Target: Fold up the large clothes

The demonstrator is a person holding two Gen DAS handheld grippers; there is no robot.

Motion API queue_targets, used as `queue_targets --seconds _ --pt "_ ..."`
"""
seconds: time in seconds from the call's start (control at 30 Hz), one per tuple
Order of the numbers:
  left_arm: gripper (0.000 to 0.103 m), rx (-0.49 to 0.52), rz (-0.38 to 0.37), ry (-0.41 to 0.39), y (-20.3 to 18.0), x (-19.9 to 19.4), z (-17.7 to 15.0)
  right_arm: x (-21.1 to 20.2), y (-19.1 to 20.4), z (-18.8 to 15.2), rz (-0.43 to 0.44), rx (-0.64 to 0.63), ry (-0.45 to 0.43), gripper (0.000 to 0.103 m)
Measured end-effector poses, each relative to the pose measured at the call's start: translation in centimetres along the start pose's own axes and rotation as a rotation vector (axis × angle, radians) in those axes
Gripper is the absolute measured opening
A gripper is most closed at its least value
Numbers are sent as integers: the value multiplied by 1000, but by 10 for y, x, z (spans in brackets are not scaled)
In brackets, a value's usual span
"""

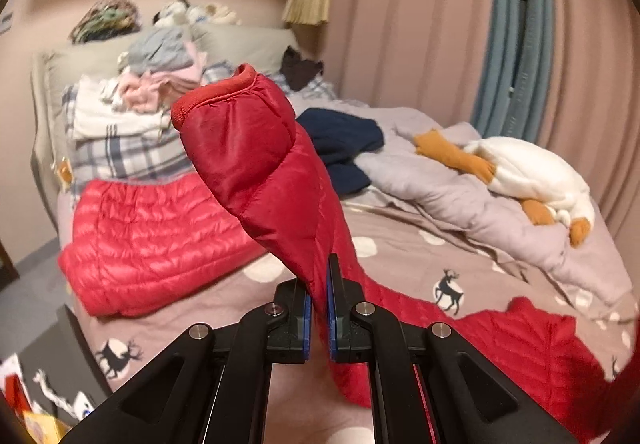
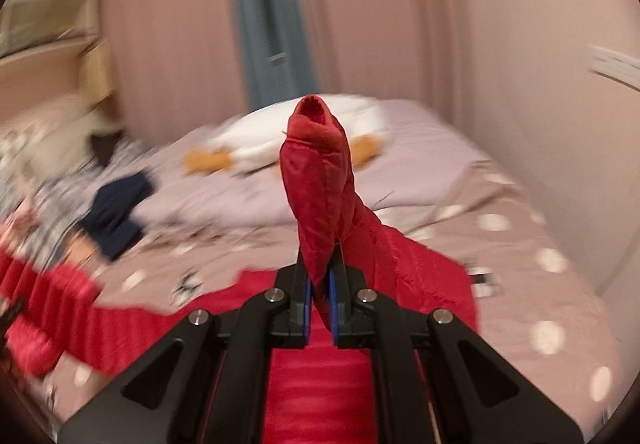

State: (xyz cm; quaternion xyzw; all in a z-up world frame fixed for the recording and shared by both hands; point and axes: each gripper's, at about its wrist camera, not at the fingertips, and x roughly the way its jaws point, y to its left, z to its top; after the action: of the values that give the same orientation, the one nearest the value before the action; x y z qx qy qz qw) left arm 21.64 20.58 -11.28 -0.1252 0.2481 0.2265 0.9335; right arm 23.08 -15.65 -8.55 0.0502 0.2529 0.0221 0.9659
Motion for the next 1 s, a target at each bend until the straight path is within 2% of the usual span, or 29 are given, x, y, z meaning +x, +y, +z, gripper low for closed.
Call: queue_targets --seconds 0.1,0.17,0.23,0.33,0.4,0.43,0.47,0.6,0.7,0.8,0.9,0.93,0.97,1.0 --pt "6 15 3 -5 -1 0 0 35 46 -22 32 -84 64 8" --pt "6 22 18 8 -1 3 -1 44 60 -34 66 -75 105 10" --pt "6 10 -8 36 3 5 -2 60 66 -42 98 -49 149 12" --pt "6 19 -34 50 2 4 -4 68 73 -52 134 -56 172 27" --pt "6 33 -25 42 -2 1 -5 62 81 -54 128 -94 159 44" --pt "6 36 -29 38 -3 0 -5 57 82 -53 117 -105 147 57" --pt "6 38 -35 35 -5 0 -6 55 84 -50 105 -111 130 64" --pt "6 72 -24 12 -17 -3 -9 49 63 -40 66 -91 103 64" --pt "6 92 -40 13 -26 -3 -12 55 27 -40 -62 -70 98 62" --pt "6 107 -51 18 -35 -4 -14 68 -13 -47 -163 -23 129 58" --pt "6 139 -39 4 -49 -5 -16 96 -59 -67 -231 40 211 42" --pt "6 146 -48 6 -55 -4 -16 110 -77 -81 -256 71 277 29" --pt "6 148 -58 13 -60 -3 -16 121 -89 -94 -267 95 332 21" --pt "6 147 -80 30 -67 -2 -17 135 -105 -113 -278 127 401 20"
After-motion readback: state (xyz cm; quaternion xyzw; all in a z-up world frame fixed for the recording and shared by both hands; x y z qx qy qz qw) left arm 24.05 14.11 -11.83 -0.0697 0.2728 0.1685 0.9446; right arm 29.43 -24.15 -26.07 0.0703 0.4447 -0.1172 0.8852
